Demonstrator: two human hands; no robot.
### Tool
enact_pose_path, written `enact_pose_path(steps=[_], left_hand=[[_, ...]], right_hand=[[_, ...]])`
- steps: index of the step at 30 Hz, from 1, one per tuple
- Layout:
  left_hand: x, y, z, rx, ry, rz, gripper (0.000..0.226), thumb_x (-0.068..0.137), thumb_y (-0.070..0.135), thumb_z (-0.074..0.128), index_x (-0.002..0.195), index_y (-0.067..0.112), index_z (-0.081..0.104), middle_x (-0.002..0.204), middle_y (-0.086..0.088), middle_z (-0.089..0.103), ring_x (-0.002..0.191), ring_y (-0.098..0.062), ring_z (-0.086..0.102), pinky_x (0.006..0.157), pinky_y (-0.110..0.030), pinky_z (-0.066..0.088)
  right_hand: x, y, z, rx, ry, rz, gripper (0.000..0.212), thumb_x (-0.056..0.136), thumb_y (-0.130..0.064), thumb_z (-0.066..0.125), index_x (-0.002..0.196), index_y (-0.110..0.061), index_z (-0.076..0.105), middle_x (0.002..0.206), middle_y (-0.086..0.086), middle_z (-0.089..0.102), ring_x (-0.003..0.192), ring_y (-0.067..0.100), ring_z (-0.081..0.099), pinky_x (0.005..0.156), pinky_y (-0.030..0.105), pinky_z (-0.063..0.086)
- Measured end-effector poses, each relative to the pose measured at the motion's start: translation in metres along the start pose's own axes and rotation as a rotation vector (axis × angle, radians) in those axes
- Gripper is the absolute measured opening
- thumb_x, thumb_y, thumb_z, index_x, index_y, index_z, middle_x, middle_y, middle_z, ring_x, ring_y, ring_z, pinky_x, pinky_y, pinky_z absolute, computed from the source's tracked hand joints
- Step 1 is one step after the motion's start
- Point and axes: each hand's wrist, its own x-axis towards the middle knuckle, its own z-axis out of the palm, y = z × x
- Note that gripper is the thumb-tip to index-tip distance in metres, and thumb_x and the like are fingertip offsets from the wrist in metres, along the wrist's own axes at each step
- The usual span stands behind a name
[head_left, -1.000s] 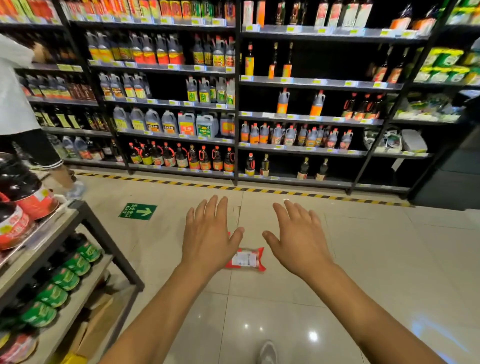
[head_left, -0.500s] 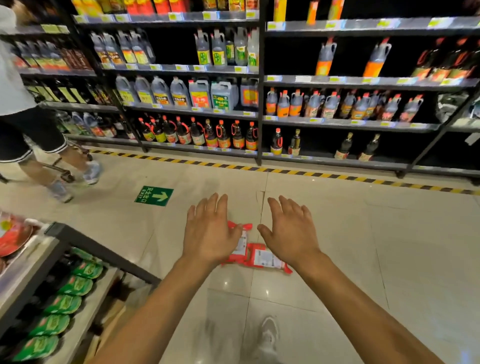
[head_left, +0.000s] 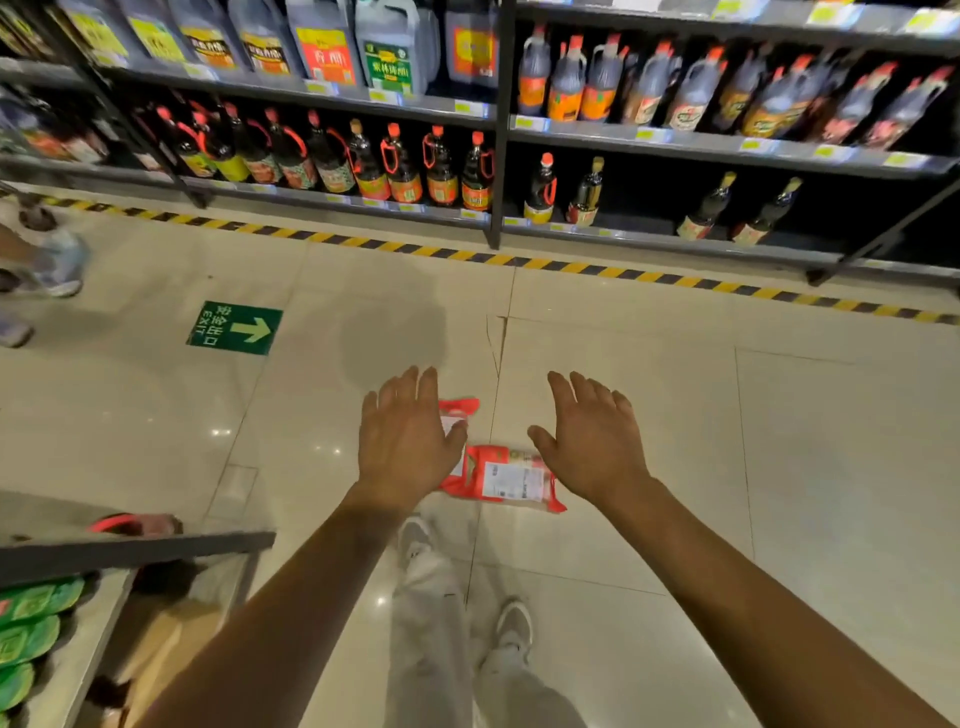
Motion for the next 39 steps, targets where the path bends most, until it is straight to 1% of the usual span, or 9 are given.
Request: enact_pose_path(steps=[3, 5, 7, 15, 22, 29, 33, 37, 39], left_hand=[[0.051, -0.021, 0.076, 0.012, -0.043, -0.026, 0.07, 0.099, 0.051, 0.052, 0.153, 0.008, 0.042, 0.157, -0.019, 0.045, 0.14, -0.038, 0.047, 0.115, -0.052, 0.039], [0.072, -0.029, 0.108, -0.021, -0.064, -0.029, 0.066, 0.089, 0.047, 0.054, 0.137, 0.0, 0.059, 0.136, -0.025, 0.062, 0.116, -0.043, 0.063, 0.096, -0.053, 0.052], [0.121, -0.051, 0.202, 0.001, -0.101, -0.039, 0.067, 0.082, 0.048, 0.053, 0.129, 0.0, 0.063, 0.124, -0.023, 0.067, 0.103, -0.042, 0.066, 0.087, -0.049, 0.053], [0.231, -0.1, 0.45, 0.071, -0.263, -0.143, 0.083, 0.095, 0.058, 0.056, 0.159, 0.015, 0.025, 0.161, -0.009, 0.035, 0.142, -0.032, 0.04, 0.113, -0.044, 0.035], [0.292, -0.151, 0.587, -0.146, -0.368, -0.405, 0.108, 0.074, 0.068, 0.078, 0.153, 0.013, 0.03, 0.148, -0.012, 0.042, 0.136, -0.037, 0.044, 0.107, -0.05, 0.041], [0.328, -0.215, 0.675, -0.664, -0.449, -0.567, 0.11, 0.039, 0.06, 0.102, 0.124, 0.007, 0.057, 0.118, -0.006, 0.07, 0.106, -0.027, 0.072, 0.086, -0.044, 0.062], [0.313, -0.206, 0.662, -0.799, -0.437, -0.659, 0.05, 0.064, 0.022, 0.099, 0.103, 0.002, 0.072, 0.092, -0.011, 0.078, 0.072, -0.021, 0.076, 0.053, -0.027, 0.055], [0.297, -0.199, 0.648, -0.829, -0.41, -0.662, 0.1, 0.037, 0.042, 0.1, 0.116, -0.001, 0.057, 0.095, -0.009, 0.076, 0.074, -0.022, 0.077, 0.06, -0.034, 0.062], [0.286, -0.194, 0.619, -0.822, -0.326, -0.661, 0.092, 0.048, 0.04, 0.099, 0.116, 0.004, 0.048, 0.096, -0.006, 0.071, 0.08, -0.024, 0.074, 0.068, -0.04, 0.061]], right_hand=[[0.048, 0.005, 0.071, -0.017, -0.08, 0.016, 0.073, 0.102, -0.054, 0.044, 0.16, -0.018, 0.02, 0.162, 0.011, 0.032, 0.148, 0.031, 0.032, 0.12, 0.044, 0.024], [0.067, 0.01, 0.104, 0.013, -0.11, 0.031, 0.074, 0.101, -0.054, 0.046, 0.16, -0.018, 0.021, 0.162, 0.011, 0.034, 0.147, 0.031, 0.033, 0.119, 0.043, 0.024], [0.119, 0.011, 0.192, -0.01, -0.204, 0.034, 0.076, 0.1, -0.055, 0.048, 0.161, -0.019, 0.019, 0.163, 0.01, 0.032, 0.148, 0.031, 0.031, 0.12, 0.043, 0.023], [0.245, 0.034, 0.439, 0.007, -0.308, 0.011, 0.081, 0.097, -0.058, 0.052, 0.16, -0.02, 0.019, 0.158, 0.01, 0.037, 0.145, 0.032, 0.036, 0.118, 0.047, 0.027], [0.328, 0.063, 0.584, 0.011, -0.377, -0.059, 0.1, 0.087, -0.06, 0.068, 0.16, -0.017, 0.015, 0.161, 0.014, 0.03, 0.148, 0.034, 0.03, 0.12, 0.049, 0.027], [0.372, 0.071, 0.639, 0.064, -0.543, -0.076, 0.104, 0.063, -0.069, 0.083, 0.147, -0.023, 0.04, 0.137, 0.007, 0.055, 0.127, 0.03, 0.048, 0.109, 0.048, 0.04], [0.364, 0.072, 0.644, 0.148, -0.59, -0.017, 0.096, 0.057, -0.064, 0.088, 0.134, -0.025, 0.047, 0.126, 0.002, 0.06, 0.112, 0.023, 0.054, 0.097, 0.04, 0.047], [0.338, 0.068, 0.625, 0.122, -0.507, 0.018, 0.085, 0.063, -0.054, 0.088, 0.125, -0.021, 0.041, 0.117, 0.0, 0.065, 0.102, 0.024, 0.063, 0.082, 0.036, 0.048], [0.318, 0.068, 0.59, 0.133, -0.381, 0.033, 0.08, 0.066, -0.052, 0.086, 0.124, -0.021, 0.041, 0.116, 0.0, 0.062, 0.105, 0.025, 0.06, 0.086, 0.038, 0.047]])
